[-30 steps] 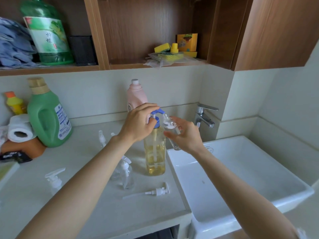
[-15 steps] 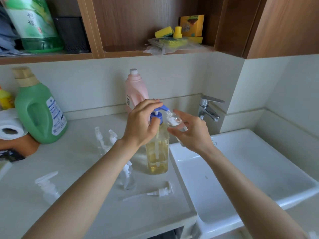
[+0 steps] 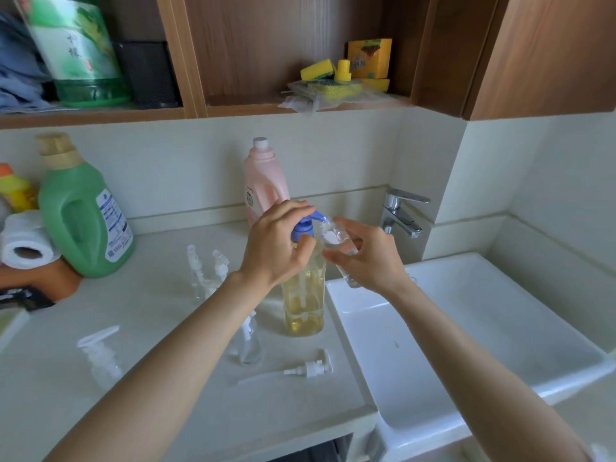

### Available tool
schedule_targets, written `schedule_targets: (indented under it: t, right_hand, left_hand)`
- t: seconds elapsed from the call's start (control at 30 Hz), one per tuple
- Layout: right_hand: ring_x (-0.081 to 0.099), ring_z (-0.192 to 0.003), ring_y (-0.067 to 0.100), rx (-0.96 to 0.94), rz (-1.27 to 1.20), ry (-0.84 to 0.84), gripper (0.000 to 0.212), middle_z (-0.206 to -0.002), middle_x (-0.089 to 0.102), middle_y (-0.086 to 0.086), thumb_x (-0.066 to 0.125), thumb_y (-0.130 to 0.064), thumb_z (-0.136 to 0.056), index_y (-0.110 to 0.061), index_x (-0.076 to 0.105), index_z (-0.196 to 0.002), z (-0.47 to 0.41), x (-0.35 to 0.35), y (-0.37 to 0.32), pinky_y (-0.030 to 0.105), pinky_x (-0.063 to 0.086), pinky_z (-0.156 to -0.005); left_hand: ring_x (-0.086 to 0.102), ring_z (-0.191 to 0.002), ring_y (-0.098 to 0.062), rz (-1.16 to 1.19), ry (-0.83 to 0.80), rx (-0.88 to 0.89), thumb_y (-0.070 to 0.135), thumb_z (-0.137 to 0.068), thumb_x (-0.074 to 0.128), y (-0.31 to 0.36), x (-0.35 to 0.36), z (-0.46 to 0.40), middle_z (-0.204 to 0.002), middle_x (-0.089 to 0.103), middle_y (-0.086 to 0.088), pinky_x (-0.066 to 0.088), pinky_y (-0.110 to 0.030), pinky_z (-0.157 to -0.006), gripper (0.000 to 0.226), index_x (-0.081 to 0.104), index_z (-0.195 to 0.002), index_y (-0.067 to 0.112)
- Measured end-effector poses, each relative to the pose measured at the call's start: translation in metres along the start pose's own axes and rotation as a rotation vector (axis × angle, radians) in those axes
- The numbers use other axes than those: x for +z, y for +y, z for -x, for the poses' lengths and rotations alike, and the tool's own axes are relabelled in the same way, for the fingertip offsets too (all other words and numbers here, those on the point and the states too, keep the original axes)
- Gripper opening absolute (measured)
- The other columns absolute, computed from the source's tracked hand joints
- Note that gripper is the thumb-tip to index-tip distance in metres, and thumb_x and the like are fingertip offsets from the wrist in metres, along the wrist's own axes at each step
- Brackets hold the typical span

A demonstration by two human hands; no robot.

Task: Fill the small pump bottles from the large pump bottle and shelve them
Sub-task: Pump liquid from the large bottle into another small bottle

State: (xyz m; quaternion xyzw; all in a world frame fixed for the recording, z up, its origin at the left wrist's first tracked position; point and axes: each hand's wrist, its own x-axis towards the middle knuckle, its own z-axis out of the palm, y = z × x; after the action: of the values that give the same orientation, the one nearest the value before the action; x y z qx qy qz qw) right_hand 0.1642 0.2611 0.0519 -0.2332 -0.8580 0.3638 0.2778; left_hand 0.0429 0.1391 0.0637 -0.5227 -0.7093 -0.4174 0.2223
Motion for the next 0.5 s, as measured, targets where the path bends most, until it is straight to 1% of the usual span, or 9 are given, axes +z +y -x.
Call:
schedule_targets:
  t: [0.07, 0.13, 0.2, 0.27, 0.3, 0.5]
  right_hand:
    - [0.067, -0.101, 0.016, -0.005, -0.050, 0.016, 0.061, -0.105, 0.073, 0.001, 0.080, -0.032, -0.074, -0.024, 0.060, -0.131, -0.001, 0.000, -0.001, 0.033, 0.050, -0.093]
    - [0.067, -0.100, 0.015, -0.015, -0.083, 0.033, 0.062, -0.106, 0.072, 0.001, 0.081, -0.031, -0.074, -0.022, 0.059, -0.132, -0.003, 0.003, -0.002, 0.033, 0.050, -0.093]
    - [0.067, -0.099, 0.014, -0.024, -0.098, 0.045, 0.062, -0.106, 0.073, -0.001, 0.080, -0.030, -0.074, -0.022, 0.059, -0.132, -0.003, 0.004, -0.003, 0.033, 0.050, -0.093]
    - [0.067, -0.099, 0.014, -0.034, -0.108, 0.049, 0.061, -0.105, 0.073, -0.002, 0.080, -0.030, -0.075, -0.021, 0.059, -0.131, -0.002, 0.004, -0.004, 0.033, 0.050, -0.094]
    - [0.067, -0.100, 0.014, -0.036, -0.111, 0.053, 0.061, -0.104, 0.073, -0.002, 0.081, -0.030, -0.075, -0.021, 0.059, -0.131, -0.002, 0.005, -0.003, 0.034, 0.050, -0.094]
    - [0.067, -0.100, 0.013, -0.025, -0.147, 0.078, 0.063, -0.106, 0.073, 0.001, 0.082, -0.031, -0.073, -0.023, 0.059, -0.131, -0.004, 0.007, 0.001, 0.034, 0.051, -0.093]
  left_hand:
    - [0.062, -0.103, -0.015, -0.034, -0.014, 0.002, 0.030, -0.074, 0.042, 0.006, -0.008, -0.006, -0.109, 0.070, -0.003, 0.039, -0.014, -0.092, 0.050, 0.072, -0.105, 0.005]
    - [0.063, -0.100, -0.014, -0.041, -0.027, -0.014, 0.033, -0.075, 0.040, 0.011, -0.013, -0.013, -0.106, 0.070, -0.001, 0.043, -0.018, -0.090, 0.050, 0.074, -0.100, 0.008]
    - [0.065, -0.091, -0.014, -0.047, -0.019, -0.021, 0.034, -0.075, 0.040, 0.014, -0.016, -0.017, -0.100, 0.070, 0.002, 0.050, -0.027, -0.081, 0.046, 0.075, -0.093, 0.010]
    - [0.065, -0.082, -0.017, -0.060, 0.002, -0.003, 0.033, -0.074, 0.041, 0.015, -0.018, -0.016, -0.094, 0.069, 0.002, 0.051, -0.029, -0.071, 0.044, 0.075, -0.089, 0.009]
    - [0.064, -0.080, -0.017, -0.057, 0.008, -0.001, 0.032, -0.074, 0.041, 0.015, -0.018, -0.015, -0.092, 0.068, 0.002, 0.051, -0.029, -0.069, 0.043, 0.075, -0.089, 0.009]
    - [0.064, -0.078, -0.017, 0.021, 0.069, -0.034, 0.028, -0.074, 0.044, 0.010, -0.011, -0.012, -0.090, 0.068, -0.001, 0.051, -0.030, -0.068, 0.040, 0.074, -0.091, 0.009]
